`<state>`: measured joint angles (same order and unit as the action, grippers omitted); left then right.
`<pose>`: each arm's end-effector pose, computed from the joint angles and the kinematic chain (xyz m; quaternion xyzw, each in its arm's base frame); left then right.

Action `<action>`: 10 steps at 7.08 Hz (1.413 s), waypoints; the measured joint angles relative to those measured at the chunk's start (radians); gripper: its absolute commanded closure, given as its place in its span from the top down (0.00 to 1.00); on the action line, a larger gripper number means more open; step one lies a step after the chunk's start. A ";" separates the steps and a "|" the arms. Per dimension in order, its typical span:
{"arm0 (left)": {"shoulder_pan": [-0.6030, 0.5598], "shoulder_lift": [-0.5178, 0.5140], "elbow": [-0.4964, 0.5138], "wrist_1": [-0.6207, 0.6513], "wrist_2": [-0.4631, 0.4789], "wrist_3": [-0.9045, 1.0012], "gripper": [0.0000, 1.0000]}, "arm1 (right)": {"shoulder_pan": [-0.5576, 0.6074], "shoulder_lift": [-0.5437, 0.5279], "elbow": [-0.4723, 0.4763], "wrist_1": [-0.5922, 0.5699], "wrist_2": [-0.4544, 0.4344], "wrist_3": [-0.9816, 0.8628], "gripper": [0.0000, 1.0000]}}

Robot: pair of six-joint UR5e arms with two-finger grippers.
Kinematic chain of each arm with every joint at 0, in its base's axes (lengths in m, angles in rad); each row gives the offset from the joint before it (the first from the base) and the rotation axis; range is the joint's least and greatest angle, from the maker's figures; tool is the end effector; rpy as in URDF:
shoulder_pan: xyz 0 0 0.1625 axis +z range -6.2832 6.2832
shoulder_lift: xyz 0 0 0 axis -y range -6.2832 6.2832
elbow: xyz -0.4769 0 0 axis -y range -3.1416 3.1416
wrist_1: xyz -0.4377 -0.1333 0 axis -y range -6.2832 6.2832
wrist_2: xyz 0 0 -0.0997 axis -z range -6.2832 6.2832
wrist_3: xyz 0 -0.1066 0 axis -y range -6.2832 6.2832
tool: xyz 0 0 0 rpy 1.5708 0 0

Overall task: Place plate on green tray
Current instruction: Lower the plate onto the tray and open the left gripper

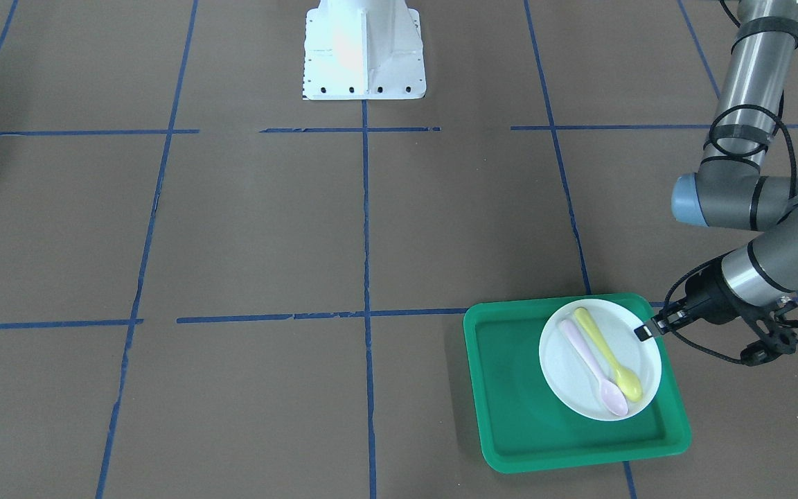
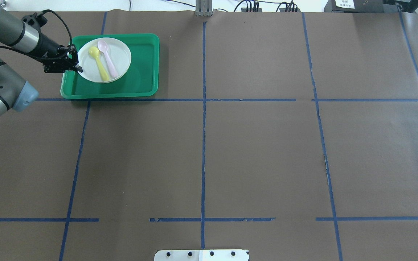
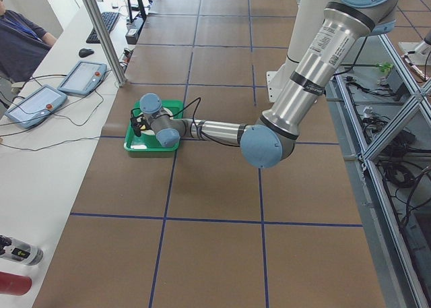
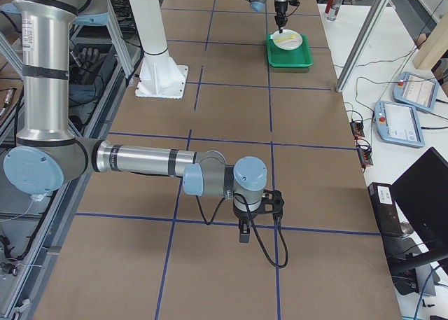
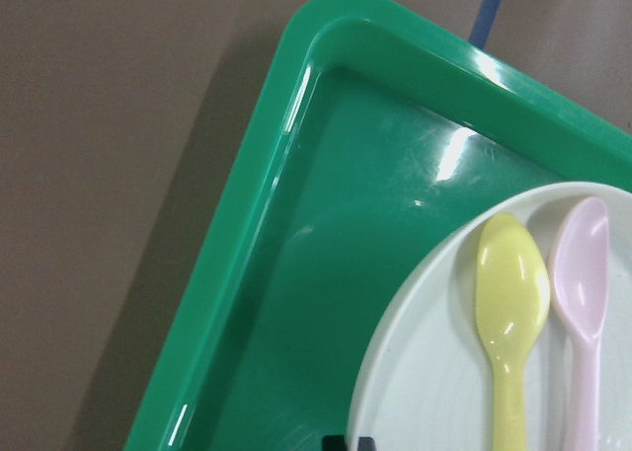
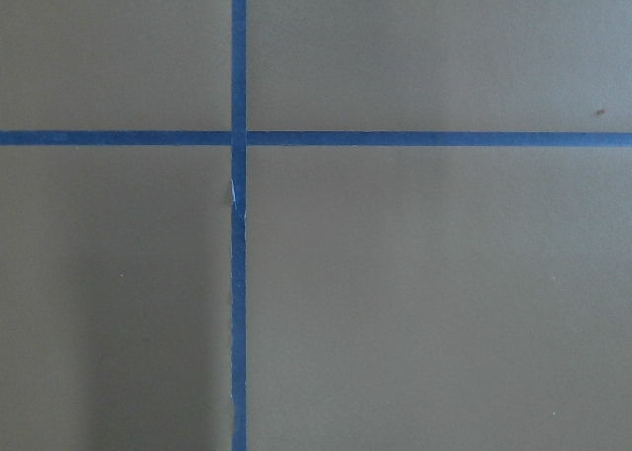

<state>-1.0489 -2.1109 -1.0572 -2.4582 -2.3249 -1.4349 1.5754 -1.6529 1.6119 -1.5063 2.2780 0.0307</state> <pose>0.3491 -0.7281 0.5284 -0.0451 0.5248 -0.2220 0.8205 0.0663 -0.4995 0.7344 0.0065 -0.3464 0.0125 0.9380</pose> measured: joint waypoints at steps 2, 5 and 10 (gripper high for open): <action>0.026 -0.015 0.046 -0.071 0.033 -0.089 0.00 | 0.000 0.000 0.000 0.000 0.000 0.000 1.00; 0.036 -0.021 0.058 -0.096 0.061 -0.120 1.00 | 0.000 -0.001 -0.001 0.000 0.000 0.000 1.00; 0.010 0.017 -0.075 -0.032 0.041 -0.035 1.00 | 0.000 -0.001 0.000 0.000 -0.001 0.000 1.00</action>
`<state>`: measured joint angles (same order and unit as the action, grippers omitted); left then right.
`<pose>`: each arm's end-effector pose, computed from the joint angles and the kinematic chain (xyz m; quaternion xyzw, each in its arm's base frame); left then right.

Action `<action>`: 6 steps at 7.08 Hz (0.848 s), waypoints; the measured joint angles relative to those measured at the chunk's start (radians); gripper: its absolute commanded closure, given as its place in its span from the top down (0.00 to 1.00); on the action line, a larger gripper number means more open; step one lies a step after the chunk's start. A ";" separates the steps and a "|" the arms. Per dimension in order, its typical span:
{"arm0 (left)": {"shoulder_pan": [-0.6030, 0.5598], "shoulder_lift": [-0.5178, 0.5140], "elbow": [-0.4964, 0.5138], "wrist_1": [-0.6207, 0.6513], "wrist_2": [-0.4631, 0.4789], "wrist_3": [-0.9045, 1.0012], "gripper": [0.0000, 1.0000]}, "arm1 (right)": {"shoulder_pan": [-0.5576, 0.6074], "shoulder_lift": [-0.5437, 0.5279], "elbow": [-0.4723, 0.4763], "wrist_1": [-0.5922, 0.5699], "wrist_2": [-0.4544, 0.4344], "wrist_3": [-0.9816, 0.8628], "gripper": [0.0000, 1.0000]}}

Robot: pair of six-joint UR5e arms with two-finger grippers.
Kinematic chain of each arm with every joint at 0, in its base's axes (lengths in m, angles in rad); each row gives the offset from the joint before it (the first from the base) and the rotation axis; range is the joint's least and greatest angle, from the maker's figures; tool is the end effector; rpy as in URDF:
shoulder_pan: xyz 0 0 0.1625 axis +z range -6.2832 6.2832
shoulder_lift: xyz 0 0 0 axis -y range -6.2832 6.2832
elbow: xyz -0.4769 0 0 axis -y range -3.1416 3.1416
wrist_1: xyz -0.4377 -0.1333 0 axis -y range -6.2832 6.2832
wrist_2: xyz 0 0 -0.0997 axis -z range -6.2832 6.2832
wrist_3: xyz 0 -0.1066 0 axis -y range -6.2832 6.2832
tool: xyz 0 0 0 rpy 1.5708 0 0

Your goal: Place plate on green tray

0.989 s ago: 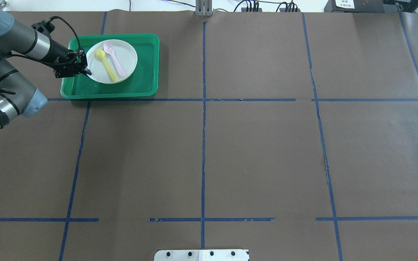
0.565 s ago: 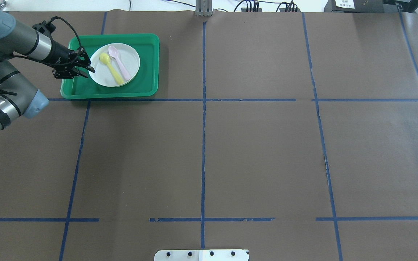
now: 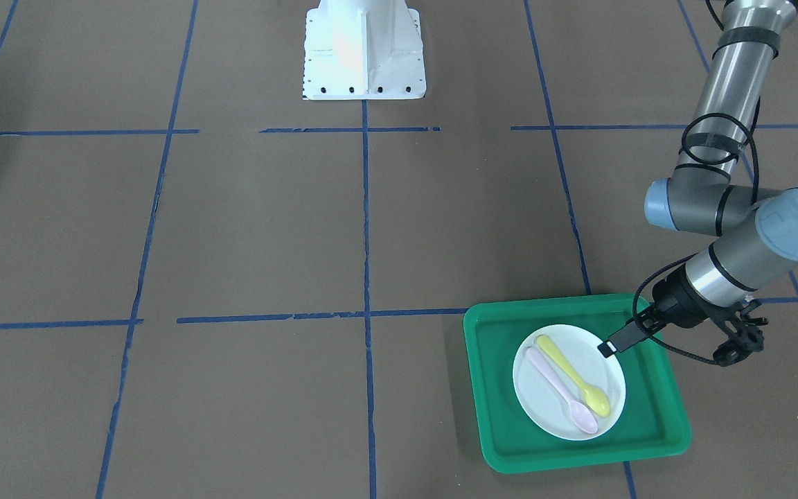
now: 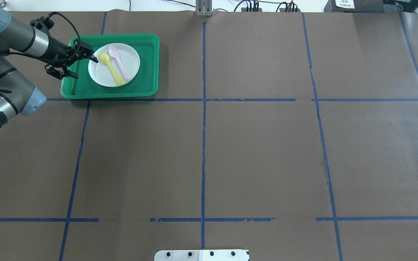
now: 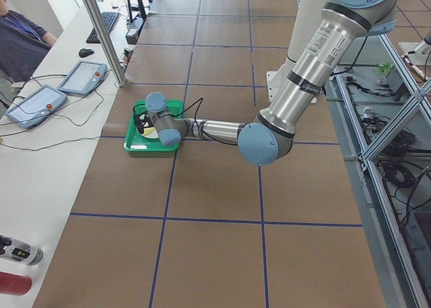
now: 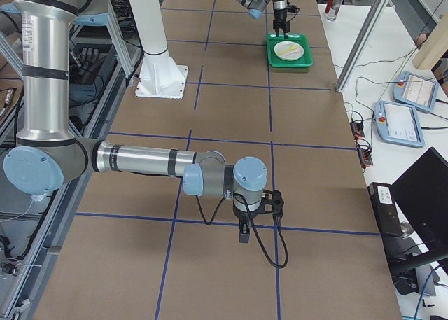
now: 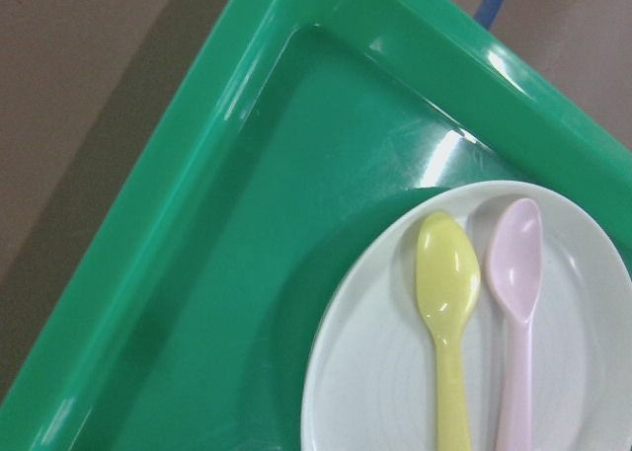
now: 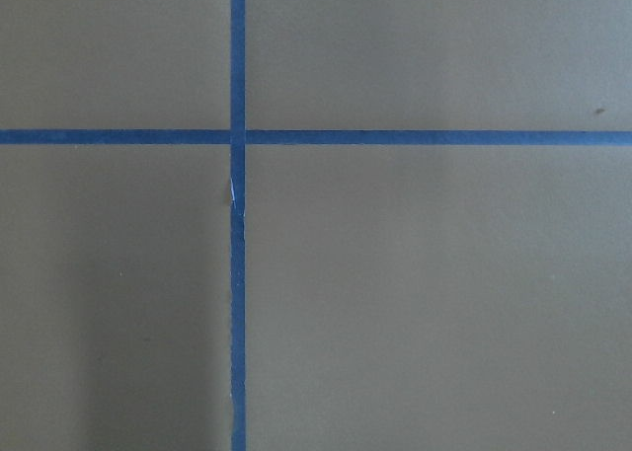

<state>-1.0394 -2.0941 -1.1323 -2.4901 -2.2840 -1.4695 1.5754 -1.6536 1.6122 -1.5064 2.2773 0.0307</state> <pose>0.3486 -0.7184 0.4977 -0.0141 0.5448 -0.2215 0.8087 0.0664 -0.4991 0.7347 0.0063 -0.3460 0.0126 0.9381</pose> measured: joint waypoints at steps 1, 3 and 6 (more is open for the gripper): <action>-0.019 0.034 -0.121 0.112 -0.013 0.099 1.00 | 0.000 0.000 0.000 0.000 0.000 0.000 1.00; -0.081 0.076 -0.363 0.427 -0.015 0.358 1.00 | 0.000 0.001 0.000 0.000 0.001 0.000 1.00; -0.179 0.161 -0.573 0.733 -0.011 0.857 1.00 | 0.000 0.002 0.000 0.000 0.001 0.000 1.00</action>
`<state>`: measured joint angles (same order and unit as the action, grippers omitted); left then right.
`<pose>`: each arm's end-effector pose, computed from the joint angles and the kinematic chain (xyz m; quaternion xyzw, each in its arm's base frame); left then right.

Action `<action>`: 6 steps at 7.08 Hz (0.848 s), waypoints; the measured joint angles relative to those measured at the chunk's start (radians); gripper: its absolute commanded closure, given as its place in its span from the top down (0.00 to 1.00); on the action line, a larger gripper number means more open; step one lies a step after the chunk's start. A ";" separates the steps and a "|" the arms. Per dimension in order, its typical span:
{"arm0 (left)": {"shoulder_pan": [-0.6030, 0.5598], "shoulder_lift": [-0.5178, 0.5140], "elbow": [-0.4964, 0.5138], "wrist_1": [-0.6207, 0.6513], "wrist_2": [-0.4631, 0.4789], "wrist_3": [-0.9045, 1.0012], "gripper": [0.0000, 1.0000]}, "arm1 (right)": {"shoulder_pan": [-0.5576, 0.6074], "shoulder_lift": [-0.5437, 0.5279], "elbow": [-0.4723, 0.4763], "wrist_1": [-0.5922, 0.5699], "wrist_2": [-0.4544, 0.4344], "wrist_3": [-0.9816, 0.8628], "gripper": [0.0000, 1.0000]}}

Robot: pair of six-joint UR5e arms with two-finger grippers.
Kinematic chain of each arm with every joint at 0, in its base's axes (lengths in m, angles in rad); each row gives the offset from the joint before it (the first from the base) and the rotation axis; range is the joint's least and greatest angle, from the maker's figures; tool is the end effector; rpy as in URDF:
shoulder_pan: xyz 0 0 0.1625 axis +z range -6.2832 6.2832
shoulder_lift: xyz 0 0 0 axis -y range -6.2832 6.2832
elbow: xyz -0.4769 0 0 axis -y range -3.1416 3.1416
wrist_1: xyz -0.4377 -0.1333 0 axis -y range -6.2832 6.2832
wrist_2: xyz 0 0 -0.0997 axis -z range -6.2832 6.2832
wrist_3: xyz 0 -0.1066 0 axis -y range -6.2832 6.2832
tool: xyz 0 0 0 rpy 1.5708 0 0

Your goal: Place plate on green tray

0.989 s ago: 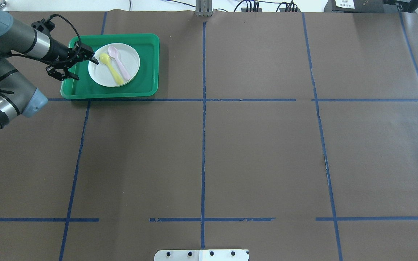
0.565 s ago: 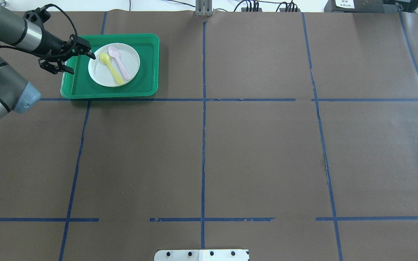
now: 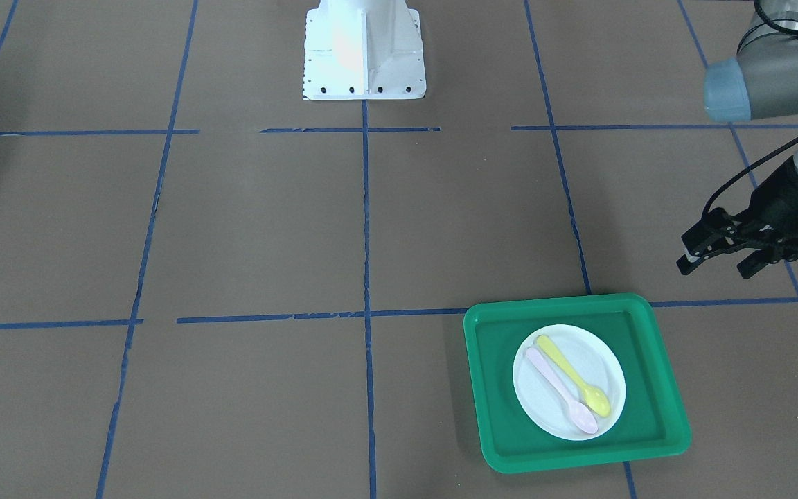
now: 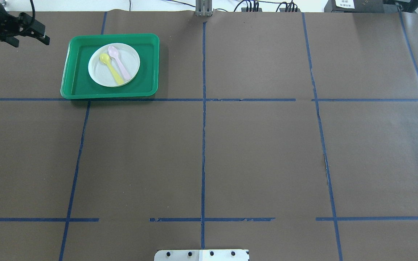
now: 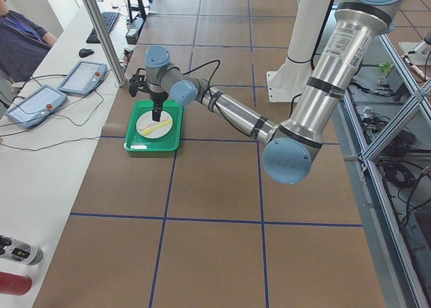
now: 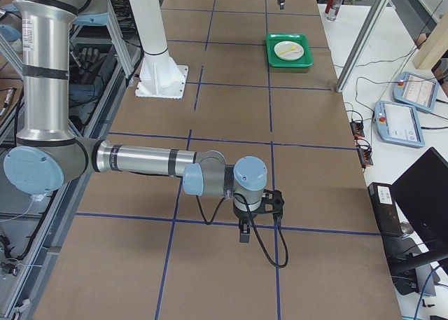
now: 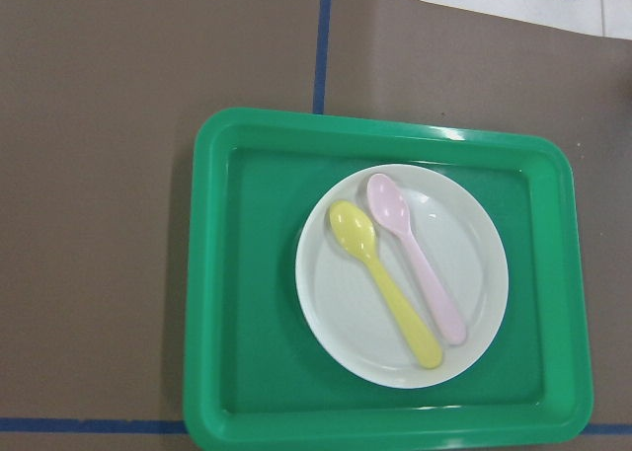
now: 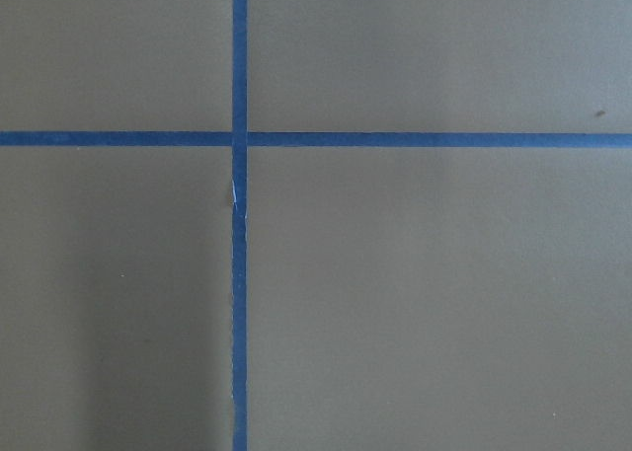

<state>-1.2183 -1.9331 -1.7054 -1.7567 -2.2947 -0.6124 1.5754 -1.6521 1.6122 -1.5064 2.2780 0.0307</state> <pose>0.1765 -0.6613 0.3988 0.1226 0.4409 0.0034 0.8892 0.0663 -0.5000 0.7339 0.0070 -0.3464 0.0123 0.9380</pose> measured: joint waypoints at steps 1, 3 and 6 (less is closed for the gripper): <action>-0.036 0.049 -0.023 0.016 0.000 0.161 1.00 | 0.000 0.000 0.000 0.000 0.000 0.000 1.00; -0.146 0.127 -0.004 0.023 0.001 0.509 1.00 | 0.000 0.000 0.000 0.000 0.000 0.000 1.00; -0.326 0.221 0.170 0.071 -0.005 0.808 1.00 | 0.000 0.000 0.000 0.000 0.000 0.000 1.00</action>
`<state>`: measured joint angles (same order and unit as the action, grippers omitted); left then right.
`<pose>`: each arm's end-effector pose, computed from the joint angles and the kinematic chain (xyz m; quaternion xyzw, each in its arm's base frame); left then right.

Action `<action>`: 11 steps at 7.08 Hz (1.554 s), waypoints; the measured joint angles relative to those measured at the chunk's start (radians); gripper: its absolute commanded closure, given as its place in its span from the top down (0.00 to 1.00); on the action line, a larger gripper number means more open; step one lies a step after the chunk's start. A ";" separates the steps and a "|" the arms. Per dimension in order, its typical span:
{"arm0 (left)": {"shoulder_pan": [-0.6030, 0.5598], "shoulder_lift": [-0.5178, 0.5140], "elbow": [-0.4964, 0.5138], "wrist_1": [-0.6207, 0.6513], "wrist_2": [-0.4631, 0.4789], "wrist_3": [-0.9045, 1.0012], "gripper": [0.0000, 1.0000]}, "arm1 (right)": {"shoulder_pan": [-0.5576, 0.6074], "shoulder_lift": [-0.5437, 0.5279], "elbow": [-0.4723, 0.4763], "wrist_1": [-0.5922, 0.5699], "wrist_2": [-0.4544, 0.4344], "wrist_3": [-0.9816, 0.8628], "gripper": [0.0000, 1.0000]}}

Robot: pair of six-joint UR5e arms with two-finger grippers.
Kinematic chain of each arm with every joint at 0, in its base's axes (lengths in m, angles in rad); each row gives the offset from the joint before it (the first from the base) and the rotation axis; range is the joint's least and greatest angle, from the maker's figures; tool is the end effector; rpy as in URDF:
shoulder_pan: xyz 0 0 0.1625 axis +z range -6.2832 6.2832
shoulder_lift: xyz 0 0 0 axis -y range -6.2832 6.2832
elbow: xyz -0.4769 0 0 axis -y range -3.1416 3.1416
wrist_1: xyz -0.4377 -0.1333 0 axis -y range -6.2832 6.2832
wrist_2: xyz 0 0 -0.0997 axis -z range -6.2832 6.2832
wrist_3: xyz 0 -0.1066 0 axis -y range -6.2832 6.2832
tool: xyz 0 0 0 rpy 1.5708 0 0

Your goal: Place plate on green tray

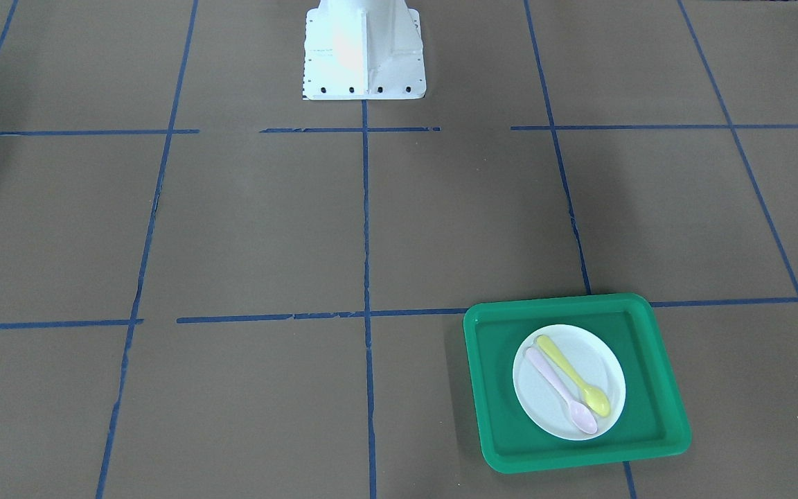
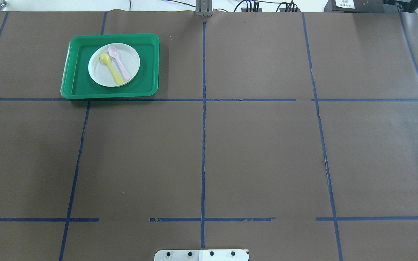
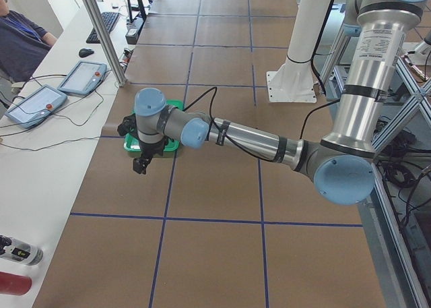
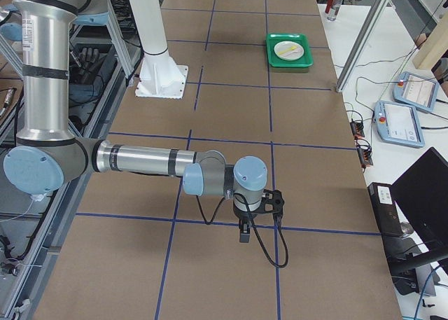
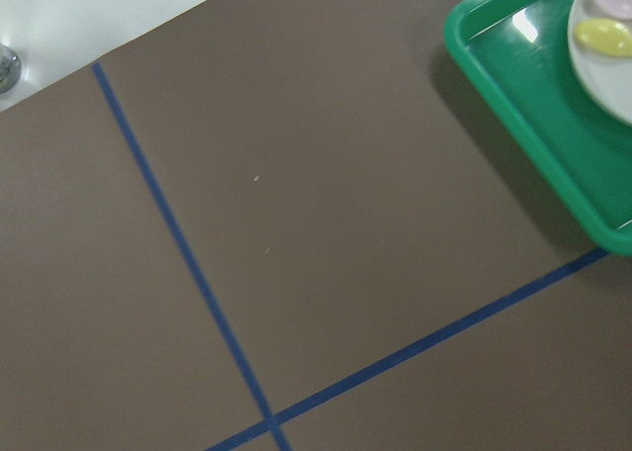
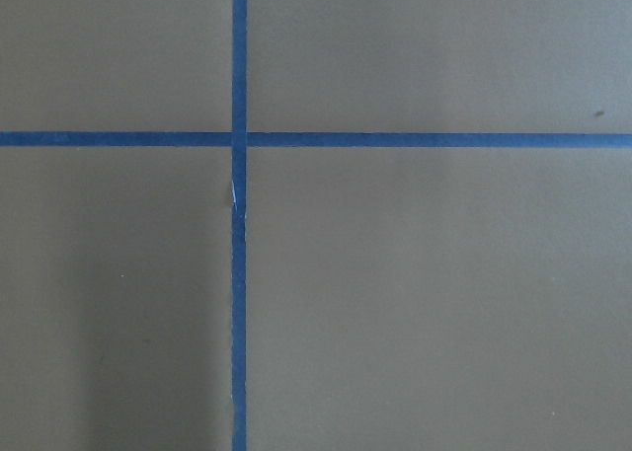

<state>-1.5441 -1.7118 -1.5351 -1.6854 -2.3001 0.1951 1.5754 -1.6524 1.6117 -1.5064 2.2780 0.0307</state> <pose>-0.0458 -0.6184 0.6445 0.1320 0.3446 0.1417 0.9186 0.0663 -0.4998 0.7343 0.0066 -0.3464 0.0125 0.9380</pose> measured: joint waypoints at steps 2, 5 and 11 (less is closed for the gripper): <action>-0.069 0.103 0.018 0.020 -0.005 -0.022 1.00 | 0.000 0.000 0.000 0.000 0.000 0.000 1.00; -0.083 0.172 -0.017 0.027 -0.008 -0.101 1.00 | 0.000 0.000 0.000 0.000 0.000 0.000 1.00; -0.033 0.183 -0.057 0.057 -0.008 -0.233 1.00 | 0.000 0.000 -0.001 0.000 0.000 0.000 1.00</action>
<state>-1.5773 -1.5290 -1.5922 -1.6284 -2.3086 -0.0374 1.5754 -1.6521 1.6108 -1.5064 2.2780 0.0306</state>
